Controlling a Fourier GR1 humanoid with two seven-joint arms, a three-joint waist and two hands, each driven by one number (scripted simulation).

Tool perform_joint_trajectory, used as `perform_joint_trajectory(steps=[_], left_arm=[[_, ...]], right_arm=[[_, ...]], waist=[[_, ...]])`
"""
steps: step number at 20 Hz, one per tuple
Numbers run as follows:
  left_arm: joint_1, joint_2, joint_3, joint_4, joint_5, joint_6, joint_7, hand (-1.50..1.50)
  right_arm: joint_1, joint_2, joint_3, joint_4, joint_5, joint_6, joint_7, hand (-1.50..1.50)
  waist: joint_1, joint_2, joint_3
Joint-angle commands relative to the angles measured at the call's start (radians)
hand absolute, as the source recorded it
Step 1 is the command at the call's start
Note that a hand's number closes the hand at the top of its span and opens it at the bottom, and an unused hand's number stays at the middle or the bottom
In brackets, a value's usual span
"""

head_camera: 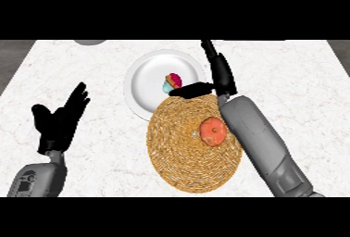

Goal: Pick the cupcake from the placemat and place it in the plate

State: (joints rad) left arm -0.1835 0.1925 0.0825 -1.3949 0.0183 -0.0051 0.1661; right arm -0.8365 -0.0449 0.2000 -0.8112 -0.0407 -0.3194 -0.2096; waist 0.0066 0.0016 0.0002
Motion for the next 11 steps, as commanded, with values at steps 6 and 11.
perform_joint_trajectory(steps=[6, 11], left_arm=[[-0.018, 0.009, 0.028, 0.036, -0.001, -0.014, -0.002, 0.0], [-0.006, -0.022, 0.01, 0.048, -0.043, 0.012, -0.055, 0.0]], right_arm=[[0.072, -0.117, -0.068, -0.053, 0.04, 0.102, 0.014, -1.5], [0.044, -0.089, -0.095, 0.02, 0.082, 0.117, 0.021, -1.5]], waist=[[-0.005, -0.001, 0.0], [-0.001, 0.0, 0.0]])
